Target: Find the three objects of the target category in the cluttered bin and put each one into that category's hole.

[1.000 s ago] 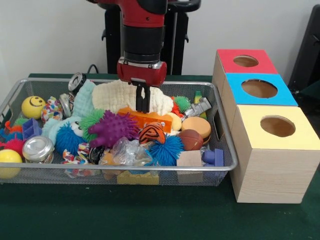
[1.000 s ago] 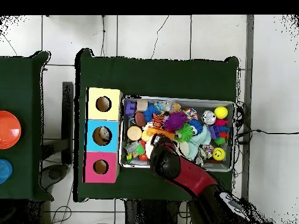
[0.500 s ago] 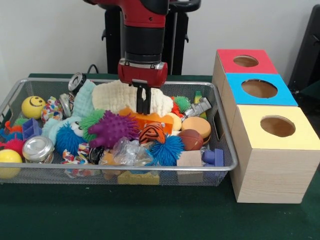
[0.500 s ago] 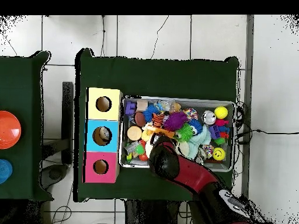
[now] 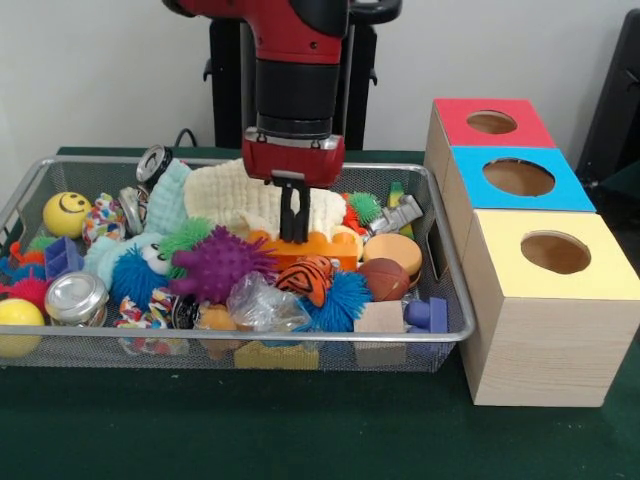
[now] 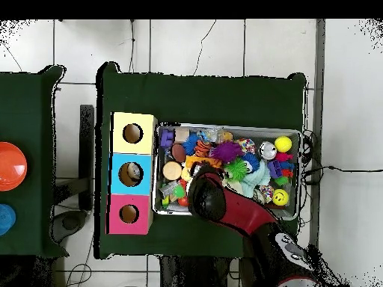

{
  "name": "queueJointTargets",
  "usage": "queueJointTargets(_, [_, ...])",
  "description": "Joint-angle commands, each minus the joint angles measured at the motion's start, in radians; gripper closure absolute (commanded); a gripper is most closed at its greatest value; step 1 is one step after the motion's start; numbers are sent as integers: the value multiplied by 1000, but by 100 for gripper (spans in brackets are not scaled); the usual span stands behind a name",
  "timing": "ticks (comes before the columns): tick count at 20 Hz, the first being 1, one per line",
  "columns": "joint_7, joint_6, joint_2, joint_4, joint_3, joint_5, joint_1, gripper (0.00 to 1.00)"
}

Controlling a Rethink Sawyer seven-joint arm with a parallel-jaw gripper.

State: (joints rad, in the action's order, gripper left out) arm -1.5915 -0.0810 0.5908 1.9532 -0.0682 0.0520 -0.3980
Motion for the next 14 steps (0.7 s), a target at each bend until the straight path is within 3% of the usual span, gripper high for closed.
queueJointTargets(1, [-137,354,42,-194,123,93,161,100])
queueJointTargets(4, [-164,439,91,-195,170,85,197,100])
queueJointTargets(14, [-106,609,208,-245,183,6,215,100])
